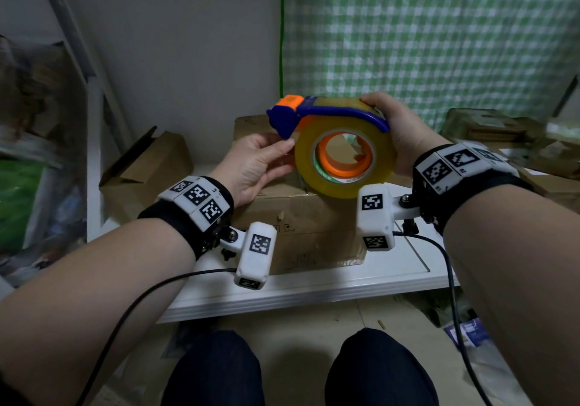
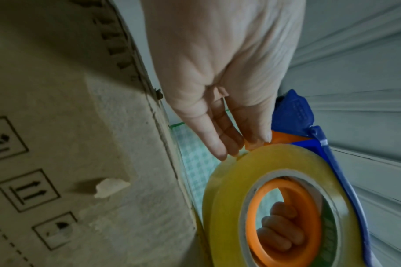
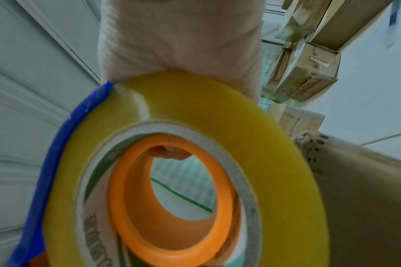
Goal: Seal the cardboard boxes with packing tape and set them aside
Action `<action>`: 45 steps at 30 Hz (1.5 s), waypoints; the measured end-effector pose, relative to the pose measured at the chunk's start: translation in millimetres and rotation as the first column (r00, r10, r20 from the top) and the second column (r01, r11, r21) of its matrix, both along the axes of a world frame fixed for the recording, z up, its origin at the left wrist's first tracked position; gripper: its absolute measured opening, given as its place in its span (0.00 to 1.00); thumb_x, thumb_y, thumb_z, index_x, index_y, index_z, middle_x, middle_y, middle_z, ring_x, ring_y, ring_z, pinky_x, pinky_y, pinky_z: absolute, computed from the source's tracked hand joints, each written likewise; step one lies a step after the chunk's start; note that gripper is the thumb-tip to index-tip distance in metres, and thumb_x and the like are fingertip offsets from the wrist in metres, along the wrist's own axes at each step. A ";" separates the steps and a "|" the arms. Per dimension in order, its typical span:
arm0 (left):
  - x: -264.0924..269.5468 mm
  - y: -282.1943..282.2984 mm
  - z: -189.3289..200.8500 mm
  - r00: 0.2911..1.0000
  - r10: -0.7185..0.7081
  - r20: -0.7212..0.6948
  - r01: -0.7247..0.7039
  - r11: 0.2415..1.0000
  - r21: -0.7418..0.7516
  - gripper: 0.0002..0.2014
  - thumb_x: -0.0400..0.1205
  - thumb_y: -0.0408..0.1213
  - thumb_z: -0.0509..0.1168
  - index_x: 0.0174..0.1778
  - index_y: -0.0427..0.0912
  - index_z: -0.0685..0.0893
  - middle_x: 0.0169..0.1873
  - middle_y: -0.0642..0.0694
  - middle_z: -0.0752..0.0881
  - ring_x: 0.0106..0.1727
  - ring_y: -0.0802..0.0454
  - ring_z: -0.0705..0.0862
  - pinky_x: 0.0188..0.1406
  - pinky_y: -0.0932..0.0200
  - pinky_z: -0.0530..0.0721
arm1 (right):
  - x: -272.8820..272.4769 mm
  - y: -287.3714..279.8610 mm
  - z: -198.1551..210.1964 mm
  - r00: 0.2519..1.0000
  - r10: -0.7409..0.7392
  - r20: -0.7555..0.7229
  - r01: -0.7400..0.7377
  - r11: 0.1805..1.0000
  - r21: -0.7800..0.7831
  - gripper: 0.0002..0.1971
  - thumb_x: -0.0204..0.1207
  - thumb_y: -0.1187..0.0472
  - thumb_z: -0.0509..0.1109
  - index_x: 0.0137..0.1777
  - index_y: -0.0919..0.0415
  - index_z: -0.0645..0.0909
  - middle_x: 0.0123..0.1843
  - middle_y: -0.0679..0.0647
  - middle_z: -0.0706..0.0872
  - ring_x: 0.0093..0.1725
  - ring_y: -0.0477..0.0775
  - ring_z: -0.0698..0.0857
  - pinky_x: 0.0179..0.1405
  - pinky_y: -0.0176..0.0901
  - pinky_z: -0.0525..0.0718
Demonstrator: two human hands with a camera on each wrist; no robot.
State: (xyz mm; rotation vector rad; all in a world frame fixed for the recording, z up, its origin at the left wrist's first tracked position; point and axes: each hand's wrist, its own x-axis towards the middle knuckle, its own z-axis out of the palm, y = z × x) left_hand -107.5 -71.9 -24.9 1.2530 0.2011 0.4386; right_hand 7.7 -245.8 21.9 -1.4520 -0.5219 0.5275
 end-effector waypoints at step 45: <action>-22.3 13.0 37.8 0.884 -0.011 -0.467 -0.048 0.992 -0.114 0.04 0.82 0.27 0.62 0.43 0.33 0.81 0.19 0.46 0.82 0.18 0.59 0.80 0.26 0.63 0.88 | -0.5 0.5 -0.3 0.993 0.071 0.093 -0.066 0.996 -0.060 0.15 0.75 0.43 0.67 0.38 0.55 0.81 0.28 0.51 0.85 0.27 0.53 0.85 0.37 0.44 0.85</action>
